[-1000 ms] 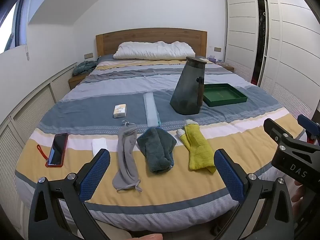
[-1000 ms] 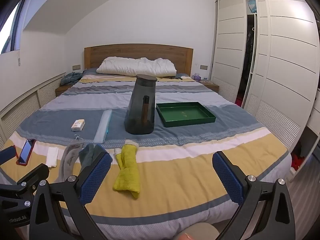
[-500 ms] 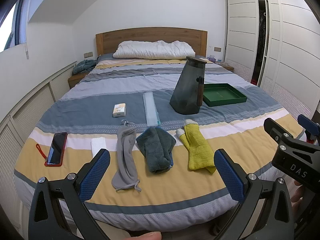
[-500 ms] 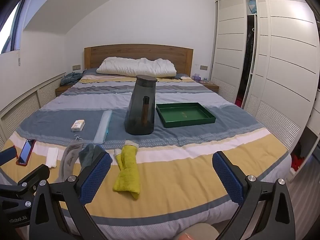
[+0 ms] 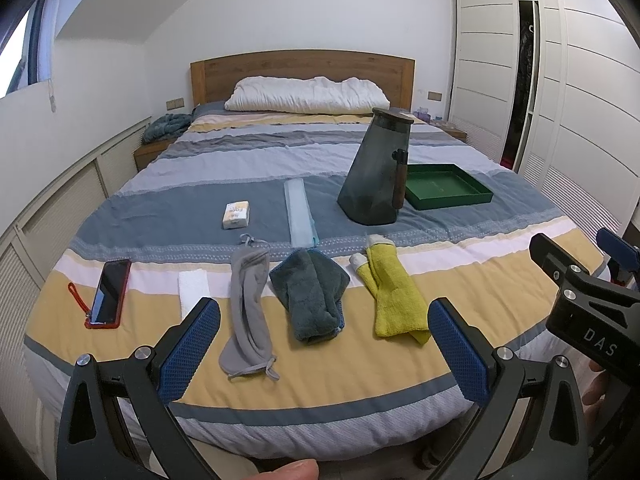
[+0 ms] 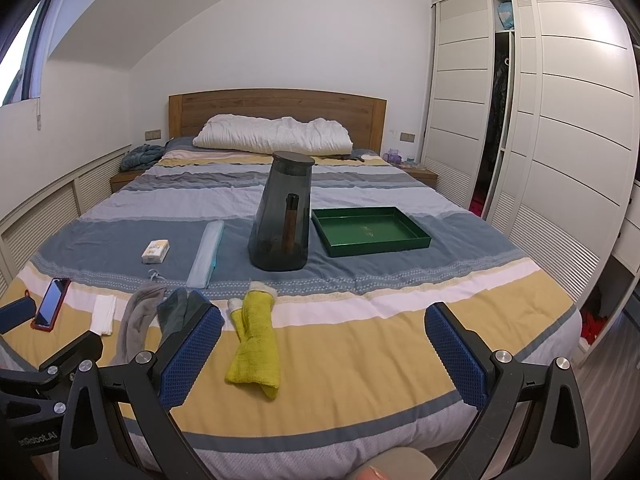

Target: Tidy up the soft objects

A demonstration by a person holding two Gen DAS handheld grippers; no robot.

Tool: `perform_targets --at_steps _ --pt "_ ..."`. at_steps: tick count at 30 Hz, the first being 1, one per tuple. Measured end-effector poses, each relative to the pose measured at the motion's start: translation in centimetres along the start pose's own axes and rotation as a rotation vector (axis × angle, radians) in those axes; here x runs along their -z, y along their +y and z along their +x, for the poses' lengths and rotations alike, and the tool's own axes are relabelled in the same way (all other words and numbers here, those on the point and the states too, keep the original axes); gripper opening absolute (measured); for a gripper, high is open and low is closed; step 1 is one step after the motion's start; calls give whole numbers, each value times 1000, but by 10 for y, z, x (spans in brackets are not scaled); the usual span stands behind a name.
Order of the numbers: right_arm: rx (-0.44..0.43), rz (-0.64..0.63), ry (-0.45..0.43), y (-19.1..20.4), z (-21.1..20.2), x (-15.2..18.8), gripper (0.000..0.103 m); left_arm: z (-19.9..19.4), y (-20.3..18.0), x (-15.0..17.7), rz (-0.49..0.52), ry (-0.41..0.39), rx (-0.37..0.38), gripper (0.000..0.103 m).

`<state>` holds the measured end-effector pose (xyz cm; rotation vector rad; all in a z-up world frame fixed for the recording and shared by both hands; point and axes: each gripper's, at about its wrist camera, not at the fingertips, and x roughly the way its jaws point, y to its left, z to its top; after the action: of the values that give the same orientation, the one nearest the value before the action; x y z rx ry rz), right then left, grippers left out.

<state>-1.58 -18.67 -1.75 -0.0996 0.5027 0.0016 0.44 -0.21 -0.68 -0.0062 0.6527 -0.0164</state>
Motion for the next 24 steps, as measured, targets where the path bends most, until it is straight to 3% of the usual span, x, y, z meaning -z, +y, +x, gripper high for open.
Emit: perform_targets --at_steps 15,24 --pt "-25 -30 -16 8 10 -11 103 11 22 -7 -43 45 10 102" --pt "-51 -66 -17 30 36 -24 103 37 61 -19 -93 59 -60 102"
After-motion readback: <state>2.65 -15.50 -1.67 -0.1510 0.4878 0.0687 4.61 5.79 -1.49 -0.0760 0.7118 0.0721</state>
